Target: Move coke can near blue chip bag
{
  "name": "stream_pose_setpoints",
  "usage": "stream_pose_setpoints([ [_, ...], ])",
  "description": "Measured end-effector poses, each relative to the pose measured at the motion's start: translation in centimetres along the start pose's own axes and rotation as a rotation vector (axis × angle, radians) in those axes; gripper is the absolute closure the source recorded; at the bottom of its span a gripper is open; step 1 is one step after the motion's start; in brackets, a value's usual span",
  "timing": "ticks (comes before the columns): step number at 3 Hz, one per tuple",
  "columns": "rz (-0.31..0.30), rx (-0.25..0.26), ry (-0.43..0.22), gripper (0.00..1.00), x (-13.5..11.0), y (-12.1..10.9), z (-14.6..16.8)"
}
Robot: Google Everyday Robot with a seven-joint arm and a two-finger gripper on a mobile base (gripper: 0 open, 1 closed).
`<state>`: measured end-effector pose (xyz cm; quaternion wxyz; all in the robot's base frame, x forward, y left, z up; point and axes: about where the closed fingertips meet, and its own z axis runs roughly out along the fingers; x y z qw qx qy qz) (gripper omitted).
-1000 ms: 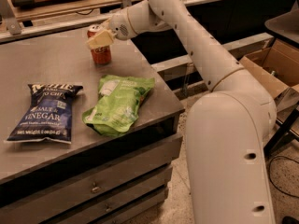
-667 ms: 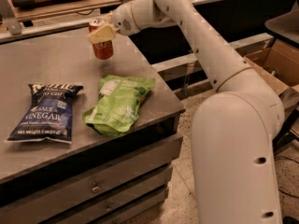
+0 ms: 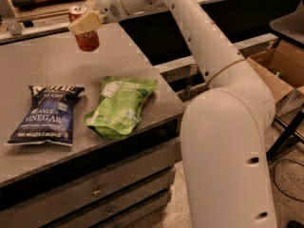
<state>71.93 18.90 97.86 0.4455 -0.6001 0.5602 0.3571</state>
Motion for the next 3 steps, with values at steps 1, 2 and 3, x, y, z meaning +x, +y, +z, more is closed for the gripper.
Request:
stream_pose_setpoints([
  [1,-0.035,-0.084,-0.026,1.00,-2.2,1.9,2.6],
  [2,-0.035,-0.088,-0.026,1.00,-2.2,2.0,2.8],
  [3,-0.026,-0.115,-0.023,1.00,-1.7,3.1,3.2],
])
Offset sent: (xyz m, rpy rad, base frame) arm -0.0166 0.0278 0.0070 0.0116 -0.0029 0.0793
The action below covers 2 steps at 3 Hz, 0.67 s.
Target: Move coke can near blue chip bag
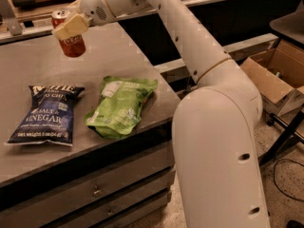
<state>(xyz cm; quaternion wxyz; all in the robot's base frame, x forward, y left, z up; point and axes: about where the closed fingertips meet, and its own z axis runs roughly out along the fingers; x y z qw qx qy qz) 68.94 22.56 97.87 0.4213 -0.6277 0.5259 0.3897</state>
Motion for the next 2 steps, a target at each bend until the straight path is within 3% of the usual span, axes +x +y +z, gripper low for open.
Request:
stream_pose_setpoints([
  [1,-0.005,-0.016,-0.002,1.00,-0.5,2.5,-0.2],
  [2,0.026,-0.091,0.009,1.00,0.8,6.9,1.8],
])
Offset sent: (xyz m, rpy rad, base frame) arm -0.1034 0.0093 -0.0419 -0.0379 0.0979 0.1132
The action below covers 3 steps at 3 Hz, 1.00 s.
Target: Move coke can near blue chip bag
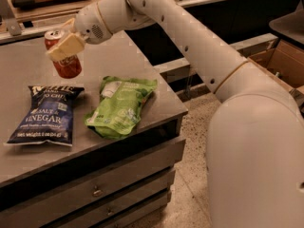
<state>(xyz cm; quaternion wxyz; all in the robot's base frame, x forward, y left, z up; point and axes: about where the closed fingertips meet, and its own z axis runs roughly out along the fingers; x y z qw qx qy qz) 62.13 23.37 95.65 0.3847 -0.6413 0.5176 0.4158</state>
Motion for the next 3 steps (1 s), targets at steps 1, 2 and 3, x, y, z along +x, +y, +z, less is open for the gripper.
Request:
stream_pose_setpoints([
  [1,0.022,-0.068,-0.005,1.00,1.1,1.9,2.7],
  [2,0.028,-0.100,-0.024,1.00,1.6,2.4,4.2],
  [3,0.036,-0.109,-0.038,0.84,2.5,2.5,5.1],
])
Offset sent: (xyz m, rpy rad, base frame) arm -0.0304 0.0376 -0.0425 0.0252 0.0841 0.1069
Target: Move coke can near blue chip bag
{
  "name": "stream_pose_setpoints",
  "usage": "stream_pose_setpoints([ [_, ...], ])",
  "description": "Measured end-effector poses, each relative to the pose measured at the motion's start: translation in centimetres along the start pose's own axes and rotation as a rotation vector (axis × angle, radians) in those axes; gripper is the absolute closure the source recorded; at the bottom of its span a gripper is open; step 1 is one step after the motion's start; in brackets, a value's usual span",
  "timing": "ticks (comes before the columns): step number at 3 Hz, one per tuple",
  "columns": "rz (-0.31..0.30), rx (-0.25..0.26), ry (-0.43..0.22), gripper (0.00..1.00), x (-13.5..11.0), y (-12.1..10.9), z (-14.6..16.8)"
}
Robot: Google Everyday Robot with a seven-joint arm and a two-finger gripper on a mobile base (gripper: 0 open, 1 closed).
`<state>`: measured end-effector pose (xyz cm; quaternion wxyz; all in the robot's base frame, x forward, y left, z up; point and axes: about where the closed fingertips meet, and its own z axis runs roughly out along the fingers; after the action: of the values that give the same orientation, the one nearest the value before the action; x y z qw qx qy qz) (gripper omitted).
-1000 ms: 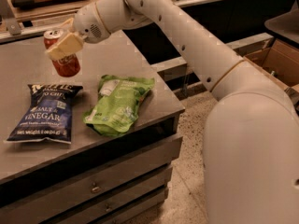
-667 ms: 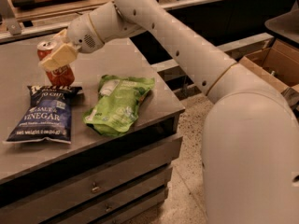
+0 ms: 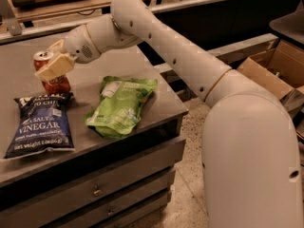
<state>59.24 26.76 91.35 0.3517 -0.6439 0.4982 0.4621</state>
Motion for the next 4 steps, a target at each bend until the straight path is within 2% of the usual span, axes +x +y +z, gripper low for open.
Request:
stream_pose_setpoints([
  [1,0.009,0.005,-0.008,0.61,1.05,0.05,0.30],
  [3,0.010,-0.004,-0.008,0.14,1.09,0.23,0.86],
  [4,-0.016,-0.011,-0.013,0.00,0.28,0.60,0.18],
])
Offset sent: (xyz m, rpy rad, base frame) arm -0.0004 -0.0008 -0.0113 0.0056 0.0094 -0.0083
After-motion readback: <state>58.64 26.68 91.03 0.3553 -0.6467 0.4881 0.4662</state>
